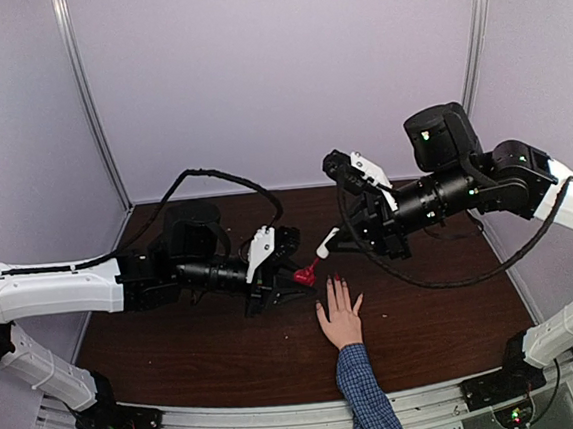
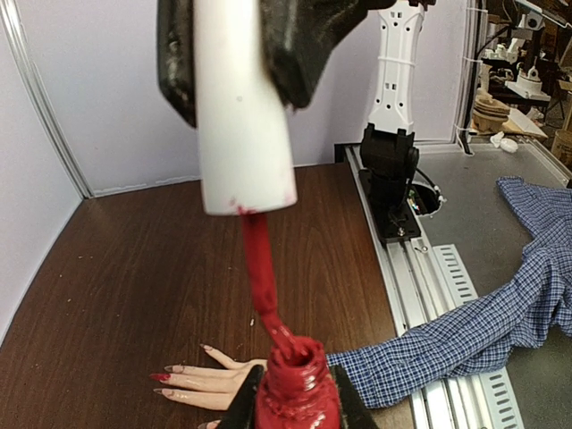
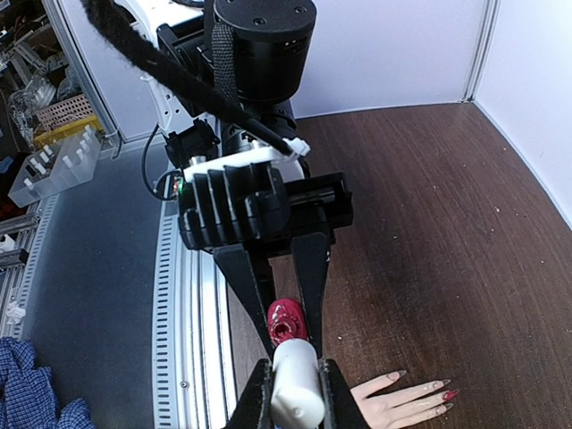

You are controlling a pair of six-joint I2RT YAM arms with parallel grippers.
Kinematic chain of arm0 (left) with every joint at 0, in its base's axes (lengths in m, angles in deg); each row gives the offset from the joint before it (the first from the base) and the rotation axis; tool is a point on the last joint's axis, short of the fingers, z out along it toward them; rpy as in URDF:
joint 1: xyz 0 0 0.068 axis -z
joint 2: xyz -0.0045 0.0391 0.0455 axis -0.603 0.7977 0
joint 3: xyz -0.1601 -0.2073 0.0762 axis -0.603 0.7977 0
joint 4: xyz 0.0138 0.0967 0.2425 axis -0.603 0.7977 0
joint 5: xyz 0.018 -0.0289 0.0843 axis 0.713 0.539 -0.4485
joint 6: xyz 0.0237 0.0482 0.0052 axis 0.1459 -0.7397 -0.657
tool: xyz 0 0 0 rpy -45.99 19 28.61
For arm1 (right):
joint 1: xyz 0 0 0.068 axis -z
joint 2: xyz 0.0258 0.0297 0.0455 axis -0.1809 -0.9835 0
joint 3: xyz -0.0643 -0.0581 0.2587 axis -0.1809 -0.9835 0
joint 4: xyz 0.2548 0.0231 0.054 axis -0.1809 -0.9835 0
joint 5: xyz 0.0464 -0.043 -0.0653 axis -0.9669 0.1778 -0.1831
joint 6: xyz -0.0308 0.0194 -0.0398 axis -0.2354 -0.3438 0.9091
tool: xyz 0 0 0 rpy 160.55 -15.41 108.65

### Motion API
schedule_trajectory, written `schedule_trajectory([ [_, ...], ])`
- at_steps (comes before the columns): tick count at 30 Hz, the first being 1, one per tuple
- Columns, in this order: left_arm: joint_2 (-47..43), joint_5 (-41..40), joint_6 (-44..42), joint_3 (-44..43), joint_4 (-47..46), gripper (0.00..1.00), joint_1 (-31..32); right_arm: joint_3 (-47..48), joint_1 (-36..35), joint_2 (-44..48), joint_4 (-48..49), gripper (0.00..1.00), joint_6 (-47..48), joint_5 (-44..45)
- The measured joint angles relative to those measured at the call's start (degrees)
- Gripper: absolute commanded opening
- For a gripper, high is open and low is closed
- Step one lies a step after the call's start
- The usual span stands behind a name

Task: Paint the nails
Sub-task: Close the cap of the nail polish bottle.

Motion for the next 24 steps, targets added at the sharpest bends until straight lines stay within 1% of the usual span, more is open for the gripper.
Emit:
schedule_trajectory([
  [24, 0.00, -0.79, 0.02, -1.05, 1.88, 0.00, 0.00, 0.17, -1.38, -0.87, -0.35, 0.00, 1.38, 1.51],
])
